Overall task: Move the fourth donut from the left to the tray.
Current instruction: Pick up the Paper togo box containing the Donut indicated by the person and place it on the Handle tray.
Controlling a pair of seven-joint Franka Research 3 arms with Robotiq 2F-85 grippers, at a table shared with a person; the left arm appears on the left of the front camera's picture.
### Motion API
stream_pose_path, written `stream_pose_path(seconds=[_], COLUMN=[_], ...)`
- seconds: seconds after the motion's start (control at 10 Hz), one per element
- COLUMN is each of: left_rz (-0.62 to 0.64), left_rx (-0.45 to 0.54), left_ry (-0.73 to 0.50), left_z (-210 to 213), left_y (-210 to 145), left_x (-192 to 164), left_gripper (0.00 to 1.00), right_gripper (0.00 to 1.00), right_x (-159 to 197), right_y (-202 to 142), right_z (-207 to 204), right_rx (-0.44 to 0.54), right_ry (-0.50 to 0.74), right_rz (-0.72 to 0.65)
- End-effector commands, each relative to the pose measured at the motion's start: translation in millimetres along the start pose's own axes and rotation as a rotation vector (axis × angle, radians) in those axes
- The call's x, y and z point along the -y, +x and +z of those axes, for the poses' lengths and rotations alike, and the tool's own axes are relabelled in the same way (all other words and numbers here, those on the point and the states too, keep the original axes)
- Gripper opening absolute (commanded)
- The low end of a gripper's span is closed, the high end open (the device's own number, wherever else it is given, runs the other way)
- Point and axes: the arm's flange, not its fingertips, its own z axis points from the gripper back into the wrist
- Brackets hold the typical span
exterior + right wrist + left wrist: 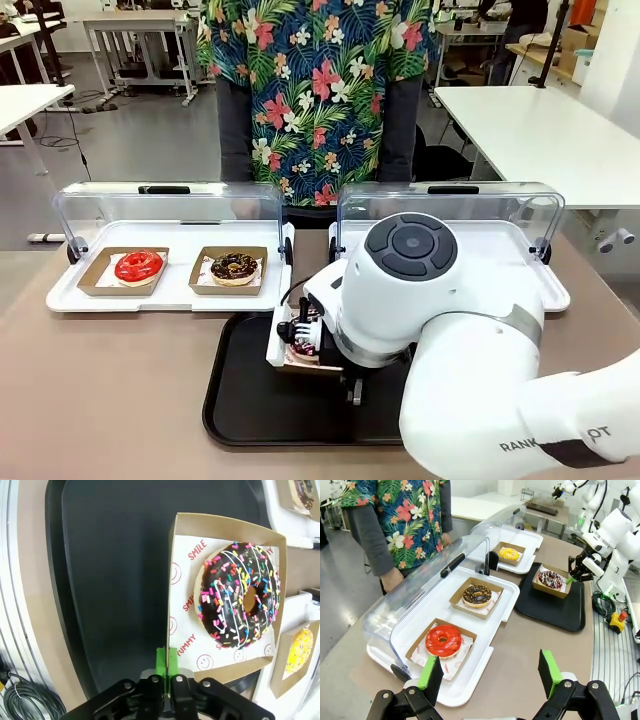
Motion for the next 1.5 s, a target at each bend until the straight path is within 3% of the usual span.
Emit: stream_pose_path(seconds=[0.0,0.9,1.0,1.1,1.2,1.3,1.4], left_rz=[0.003,0.003,0.003,0.003,0.003,0.003,0.003], left_rx=[0.007,0.007,0.007,0.007,0.007,0.007,0.007], left_ry=[-0.009,-0.009,-0.009,-0.009,-0.009,-0.009,-0.009], left_z=[1,1,1,1,1,1,1], left_y=[2,2,2,2,2,2,2], left_x=[1,1,1,1,1,1,1], left_gripper=[1.00,1.00,1.00,1.00,1.00,1.00,1.00], right_gripper=[0.02,0.02,0.24,0.59,0.81,1.00,1.00], right_x=[-27,-26,-26,-25,-24,-22,-22], right_y=[-52,-58,-57,-58,-58,-58,-55], right_z=[2,-22,-20,-15,-7,3,12], right_rx=[0.037,0.051,0.055,0.056,0.060,0.064,0.063], right_ry=[0.007,0.067,0.056,0.050,0.048,0.046,0.043], right_rz=[0.025,0.064,0.055,0.059,0.047,0.042,0.035])
